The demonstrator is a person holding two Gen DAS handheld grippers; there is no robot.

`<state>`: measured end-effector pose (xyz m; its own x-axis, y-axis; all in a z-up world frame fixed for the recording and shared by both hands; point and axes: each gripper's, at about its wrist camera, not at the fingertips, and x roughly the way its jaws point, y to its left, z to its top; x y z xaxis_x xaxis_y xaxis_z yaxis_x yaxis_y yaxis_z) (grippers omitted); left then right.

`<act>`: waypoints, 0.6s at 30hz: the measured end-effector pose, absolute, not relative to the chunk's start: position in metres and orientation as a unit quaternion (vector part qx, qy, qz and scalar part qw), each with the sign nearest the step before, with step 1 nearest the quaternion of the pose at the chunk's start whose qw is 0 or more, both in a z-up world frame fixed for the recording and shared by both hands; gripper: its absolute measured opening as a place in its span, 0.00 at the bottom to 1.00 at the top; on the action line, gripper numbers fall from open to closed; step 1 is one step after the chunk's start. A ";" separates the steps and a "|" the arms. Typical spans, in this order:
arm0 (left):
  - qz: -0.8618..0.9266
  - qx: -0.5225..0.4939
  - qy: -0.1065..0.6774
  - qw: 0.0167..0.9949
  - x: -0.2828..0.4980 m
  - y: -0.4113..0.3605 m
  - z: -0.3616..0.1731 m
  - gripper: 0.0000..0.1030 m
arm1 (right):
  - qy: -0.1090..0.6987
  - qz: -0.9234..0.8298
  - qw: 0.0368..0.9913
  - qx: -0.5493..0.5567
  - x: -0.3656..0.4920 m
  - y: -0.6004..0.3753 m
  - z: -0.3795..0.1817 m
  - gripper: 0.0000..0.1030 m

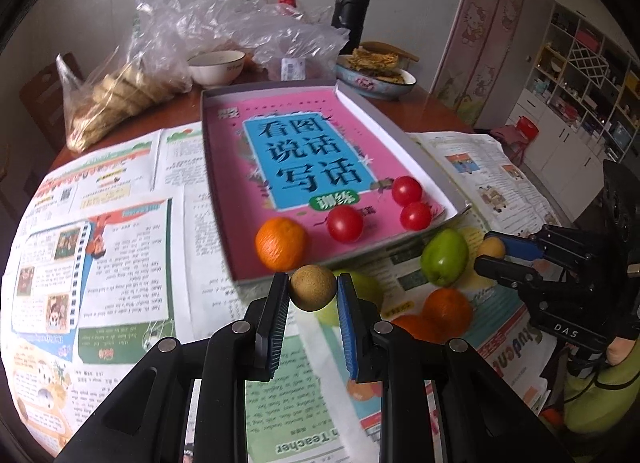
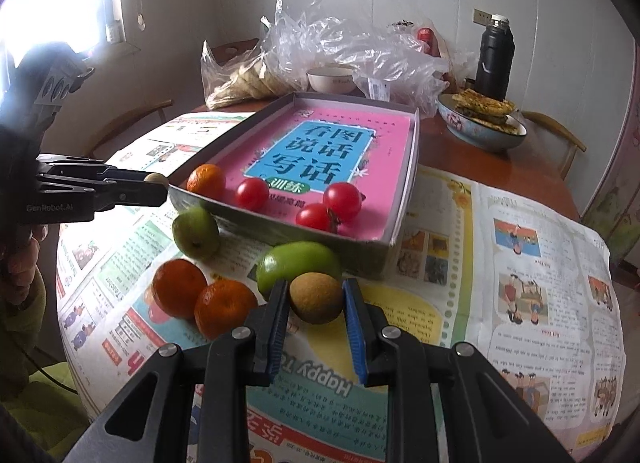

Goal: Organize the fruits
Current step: 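Carry both kiwis over the pink box with both grippers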

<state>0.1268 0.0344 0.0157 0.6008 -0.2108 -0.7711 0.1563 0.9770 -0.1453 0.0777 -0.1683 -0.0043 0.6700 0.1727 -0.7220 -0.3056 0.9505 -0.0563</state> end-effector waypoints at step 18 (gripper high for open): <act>-0.137 -0.012 0.444 0.885 0.169 -0.004 0.017 0.24 | 0.372 0.129 0.915 -0.086 0.106 -0.174 0.010 0.27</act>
<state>0.1686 -0.0039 0.0167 0.5678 -0.2522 -0.7836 0.2314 0.9624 -0.1420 0.1056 -0.1736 0.0096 0.6902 0.1722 -0.7029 -0.2998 0.9521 -0.0611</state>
